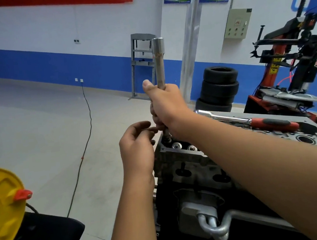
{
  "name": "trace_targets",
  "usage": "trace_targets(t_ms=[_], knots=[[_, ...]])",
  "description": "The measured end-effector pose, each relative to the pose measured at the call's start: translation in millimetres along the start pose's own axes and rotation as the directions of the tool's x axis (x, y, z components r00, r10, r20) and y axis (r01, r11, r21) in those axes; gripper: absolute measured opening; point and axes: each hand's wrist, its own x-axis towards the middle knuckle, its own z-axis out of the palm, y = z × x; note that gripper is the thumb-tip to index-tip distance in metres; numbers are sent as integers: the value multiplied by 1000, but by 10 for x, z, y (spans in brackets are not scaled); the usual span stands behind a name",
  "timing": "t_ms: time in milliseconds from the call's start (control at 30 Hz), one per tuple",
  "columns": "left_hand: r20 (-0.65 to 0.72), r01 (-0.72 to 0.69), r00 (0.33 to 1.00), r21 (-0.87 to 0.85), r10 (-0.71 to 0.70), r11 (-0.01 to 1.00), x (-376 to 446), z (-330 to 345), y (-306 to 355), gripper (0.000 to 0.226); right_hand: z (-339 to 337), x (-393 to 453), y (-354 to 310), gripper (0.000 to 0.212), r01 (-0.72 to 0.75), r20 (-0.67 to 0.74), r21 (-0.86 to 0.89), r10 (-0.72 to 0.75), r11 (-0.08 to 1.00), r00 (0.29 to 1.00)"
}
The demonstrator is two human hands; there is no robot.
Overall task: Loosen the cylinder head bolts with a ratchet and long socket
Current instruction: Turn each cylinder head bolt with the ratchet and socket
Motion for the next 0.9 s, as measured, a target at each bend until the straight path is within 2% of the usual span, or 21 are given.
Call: trace_targets(t_ms=[67,167,267,367,467,567,733,800,900], knots=[[47,-22,999,88,18,996,-5,-38,7,29,21,28,-54,43,-23,13,-37,23,999,1000],[160,-17,987,201,-16,979,-50,-42,55,24,-5,66,-187,37,-85,36,11,84,996,996],[250,-77,968,370,-19,926,-73,-12,31,37,-34,107,-349,39,-94,20,31,93,995,995],[237,-251,961,518,145,817,-74,65,6,20,-53,148,-518,42,-39,-10,45,40,998,999],[212,-387,920,627,330,676,-55,150,15,20,-101,135,-639,43,-26,5,73,25,997,1000],[211,-441,891,609,402,659,-66,226,76,18,-208,72,-749,43,-3,19,114,1,994,1000],[283,-584,811,407,512,702,-227,456,288,12,-620,-127,-1110,44,45,-19,175,-42,983,999],[341,-579,809,320,479,750,-354,642,323,14,-877,-252,-1204,45,45,-38,183,-38,982,999],[452,-475,817,174,358,863,-713,956,267,30,-1369,-520,-1222,48,8,-63,159,2,987,998]])
